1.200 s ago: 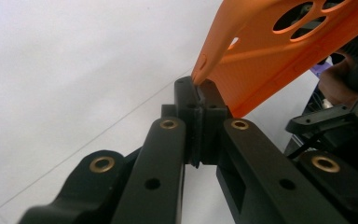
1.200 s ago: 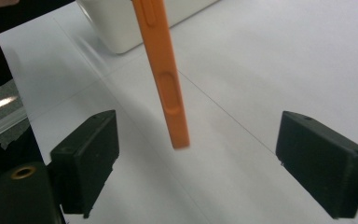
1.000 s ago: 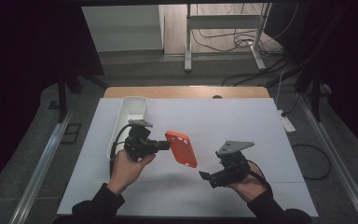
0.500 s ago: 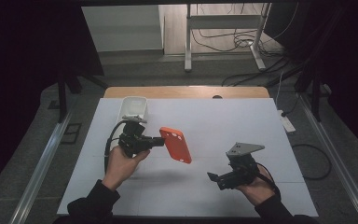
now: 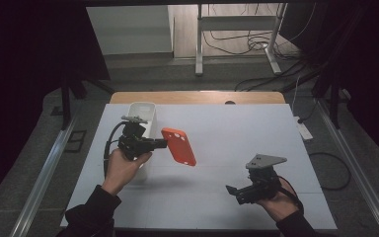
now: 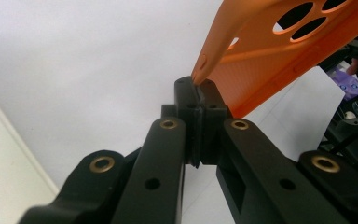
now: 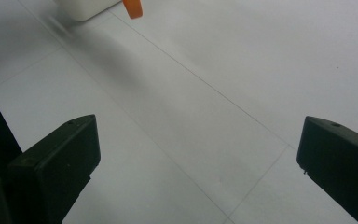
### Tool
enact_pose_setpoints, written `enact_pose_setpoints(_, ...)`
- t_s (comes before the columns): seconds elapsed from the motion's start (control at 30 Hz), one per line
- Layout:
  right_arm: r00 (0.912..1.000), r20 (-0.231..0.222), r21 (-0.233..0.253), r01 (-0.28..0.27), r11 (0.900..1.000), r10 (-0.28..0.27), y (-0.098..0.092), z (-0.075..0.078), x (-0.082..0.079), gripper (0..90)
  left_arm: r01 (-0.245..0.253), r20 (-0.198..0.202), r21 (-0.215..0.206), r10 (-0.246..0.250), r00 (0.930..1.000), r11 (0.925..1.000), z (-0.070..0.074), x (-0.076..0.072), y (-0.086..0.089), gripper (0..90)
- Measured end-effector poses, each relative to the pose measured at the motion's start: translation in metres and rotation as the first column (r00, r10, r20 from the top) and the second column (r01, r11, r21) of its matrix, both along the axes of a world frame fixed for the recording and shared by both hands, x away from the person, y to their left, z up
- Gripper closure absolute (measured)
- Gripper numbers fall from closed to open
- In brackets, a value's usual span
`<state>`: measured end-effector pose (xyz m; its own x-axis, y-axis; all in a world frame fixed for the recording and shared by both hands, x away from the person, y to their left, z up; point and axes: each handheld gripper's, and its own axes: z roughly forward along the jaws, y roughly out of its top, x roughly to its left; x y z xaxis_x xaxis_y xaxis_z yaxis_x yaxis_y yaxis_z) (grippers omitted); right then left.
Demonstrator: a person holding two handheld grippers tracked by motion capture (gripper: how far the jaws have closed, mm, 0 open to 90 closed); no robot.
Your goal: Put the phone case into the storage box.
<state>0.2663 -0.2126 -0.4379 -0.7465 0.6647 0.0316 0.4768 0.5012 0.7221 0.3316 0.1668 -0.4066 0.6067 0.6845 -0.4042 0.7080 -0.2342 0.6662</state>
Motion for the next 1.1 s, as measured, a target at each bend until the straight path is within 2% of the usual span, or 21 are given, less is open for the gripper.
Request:
enact_pose_setpoints(0.6,0.9982,-0.003,0.001,0.059,0.998,-0.059,-0.025,-0.002,-0.007,0.0,-0.048,-0.006,0.009,0.048,0.9988,0.9988,0.007,0.012,0.020,88.9)
enact_pose_setpoints(0.77,0.9964,0.005,0.002,0.085,0.996,-0.085,-0.033,-0.002,-0.009,0.0,-0.058,-0.007,0.004,0.058,0.9983,0.9983,0.011,0.016,0.026,88.9)
enact_pose_setpoints(1.1,0.9911,-0.013,-0.013,0.132,0.991,-0.132,-0.048,-0.006,-0.010,0.0,-0.082,-0.013,0.004,0.082,0.9965,0.9966,0.013,0.022,0.036,89.0)
